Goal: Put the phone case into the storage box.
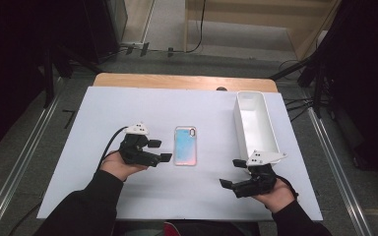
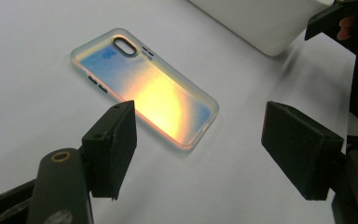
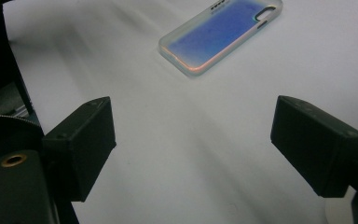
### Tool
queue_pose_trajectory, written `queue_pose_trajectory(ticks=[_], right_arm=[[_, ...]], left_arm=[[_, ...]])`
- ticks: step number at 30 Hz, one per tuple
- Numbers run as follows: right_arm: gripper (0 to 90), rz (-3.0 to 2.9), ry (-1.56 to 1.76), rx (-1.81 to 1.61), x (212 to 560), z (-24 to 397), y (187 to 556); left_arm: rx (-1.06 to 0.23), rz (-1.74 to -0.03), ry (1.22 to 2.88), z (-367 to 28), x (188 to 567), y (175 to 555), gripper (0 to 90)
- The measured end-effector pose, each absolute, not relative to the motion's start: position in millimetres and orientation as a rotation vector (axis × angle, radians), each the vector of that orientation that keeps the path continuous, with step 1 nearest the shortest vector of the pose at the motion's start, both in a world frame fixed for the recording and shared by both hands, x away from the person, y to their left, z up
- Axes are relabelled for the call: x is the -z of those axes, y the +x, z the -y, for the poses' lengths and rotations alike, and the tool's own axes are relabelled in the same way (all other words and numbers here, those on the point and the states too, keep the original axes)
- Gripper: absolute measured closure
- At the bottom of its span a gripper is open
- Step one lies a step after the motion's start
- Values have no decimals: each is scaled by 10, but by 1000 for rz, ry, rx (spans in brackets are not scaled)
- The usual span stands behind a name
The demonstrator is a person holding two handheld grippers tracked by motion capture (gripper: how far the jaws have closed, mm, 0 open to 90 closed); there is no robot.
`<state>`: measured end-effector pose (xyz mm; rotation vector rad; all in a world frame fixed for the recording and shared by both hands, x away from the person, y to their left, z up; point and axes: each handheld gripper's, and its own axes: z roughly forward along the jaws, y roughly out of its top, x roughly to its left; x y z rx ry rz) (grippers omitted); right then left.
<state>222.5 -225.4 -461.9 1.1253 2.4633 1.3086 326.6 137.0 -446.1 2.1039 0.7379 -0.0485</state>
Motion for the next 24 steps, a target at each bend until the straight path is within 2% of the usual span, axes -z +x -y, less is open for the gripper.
queue_pose_trajectory(ticks=[24], right_arm=[[126,-2480,1131,-1308,4639,2258,2231]], left_arm=[[41,-692,2122,-915,4543,3463,292]])
